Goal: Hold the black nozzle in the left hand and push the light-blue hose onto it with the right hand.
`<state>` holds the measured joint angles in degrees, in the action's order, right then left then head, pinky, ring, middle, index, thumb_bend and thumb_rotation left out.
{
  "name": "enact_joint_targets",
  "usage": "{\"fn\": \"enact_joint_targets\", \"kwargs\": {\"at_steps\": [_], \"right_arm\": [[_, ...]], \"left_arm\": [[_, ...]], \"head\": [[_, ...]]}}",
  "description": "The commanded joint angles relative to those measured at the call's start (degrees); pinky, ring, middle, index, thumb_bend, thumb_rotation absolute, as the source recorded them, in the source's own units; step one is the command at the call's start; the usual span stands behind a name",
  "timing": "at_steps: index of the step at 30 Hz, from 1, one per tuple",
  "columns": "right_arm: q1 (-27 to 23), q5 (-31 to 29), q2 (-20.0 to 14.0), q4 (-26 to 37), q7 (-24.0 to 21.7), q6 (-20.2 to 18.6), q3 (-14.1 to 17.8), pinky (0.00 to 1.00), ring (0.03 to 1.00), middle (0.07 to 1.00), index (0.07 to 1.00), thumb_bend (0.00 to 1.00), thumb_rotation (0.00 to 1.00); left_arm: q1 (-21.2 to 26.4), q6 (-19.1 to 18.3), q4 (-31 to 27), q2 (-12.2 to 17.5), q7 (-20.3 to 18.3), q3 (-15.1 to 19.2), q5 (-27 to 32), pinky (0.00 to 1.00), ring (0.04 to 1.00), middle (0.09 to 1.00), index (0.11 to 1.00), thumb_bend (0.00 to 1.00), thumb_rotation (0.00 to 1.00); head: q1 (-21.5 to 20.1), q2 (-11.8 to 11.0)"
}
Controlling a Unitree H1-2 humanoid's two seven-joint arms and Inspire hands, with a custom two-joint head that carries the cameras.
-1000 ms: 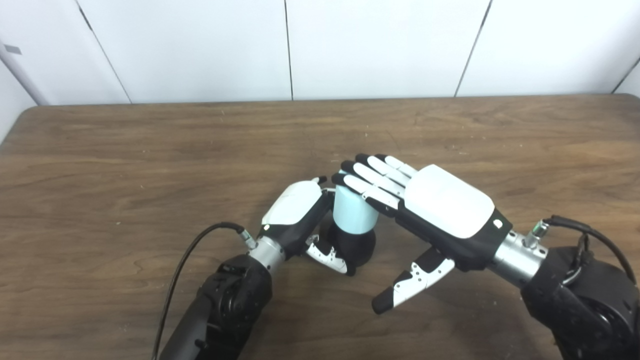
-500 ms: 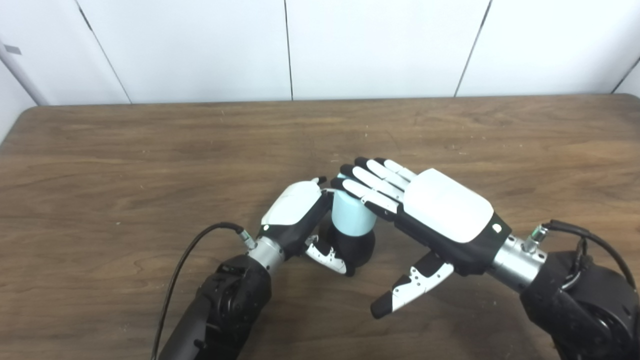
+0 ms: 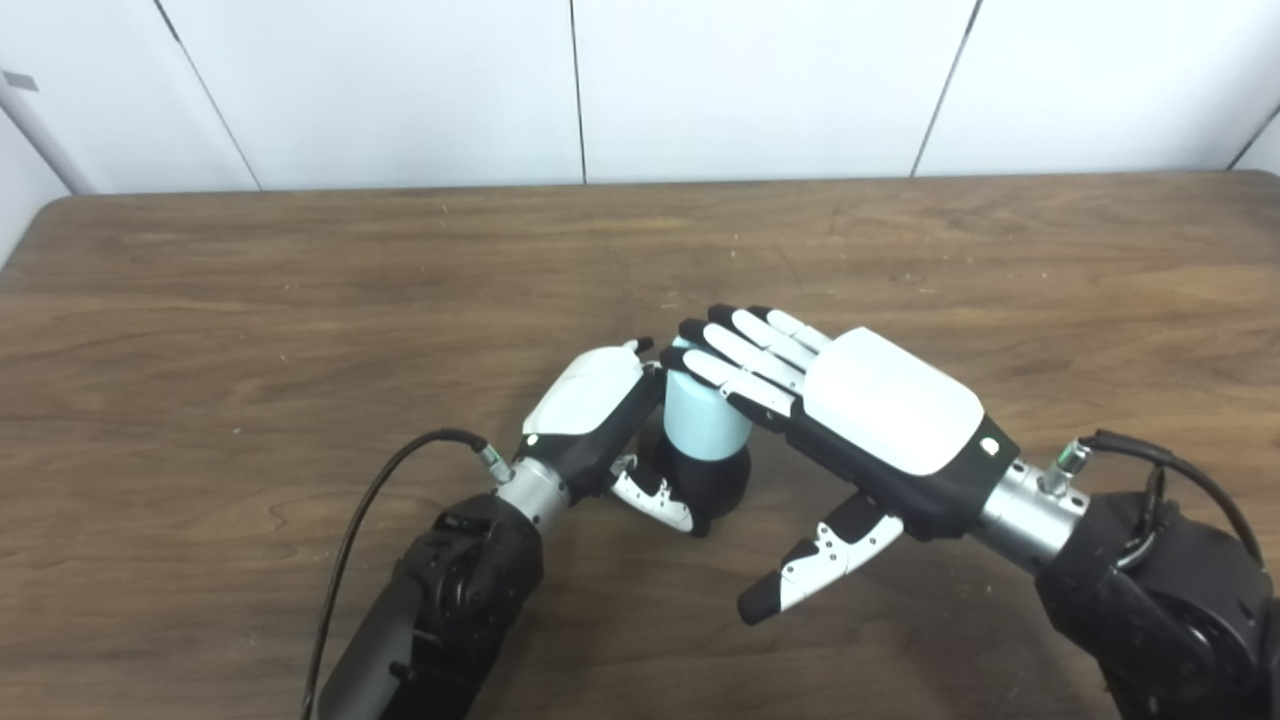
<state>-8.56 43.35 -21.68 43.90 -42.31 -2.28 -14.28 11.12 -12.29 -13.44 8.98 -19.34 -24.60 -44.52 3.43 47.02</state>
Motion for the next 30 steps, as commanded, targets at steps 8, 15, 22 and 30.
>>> {"fn": "enact_joint_targets", "kwargs": {"at_steps": [8,15,22,30], "right_arm": [[-4.4,-1.8,-1.0,3.3,-5.0,-5.5,1.4,1.0,1.0,1.0,0.963,0.69,0.93],[-9.8,-3.9,1.2,6.1,-2.0,-6.3,5.4,1.0,1.0,1.0,0.963,0.69,0.92],[-11.2,-2.6,1.5,4.7,0.8,-3.5,6.4,1.0,0.993,0.996,0.95,0.68,0.87],[-12.8,-2.7,0.8,6.0,-5.4,-9.7,6.4,1.0,1.0,0.993,0.943,0.69,0.85]], "left_arm": [[0.5,-0.8,0.3,0.8,0.2,1.0,-0.4,1.0,0.706,0.497,0.476,0.52,0.0],[0.8,-0.6,0.5,1.1,-0.2,0.7,-0.7,1.0,0.703,0.512,0.455,0.52,0.0],[0.9,-0.6,0.1,1.3,-0.3,1.1,0.0,1.0,0.686,0.489,0.482,0.52,0.0],[1.0,-0.5,0.7,1.2,-0.1,1.1,0.6,1.0,0.68,0.51,0.46,0.52,0.0]], "head": [[-0.1,-0.3],[-0.2,-0.5],[-0.1,-0.5],[0.2,-0.6]]}}
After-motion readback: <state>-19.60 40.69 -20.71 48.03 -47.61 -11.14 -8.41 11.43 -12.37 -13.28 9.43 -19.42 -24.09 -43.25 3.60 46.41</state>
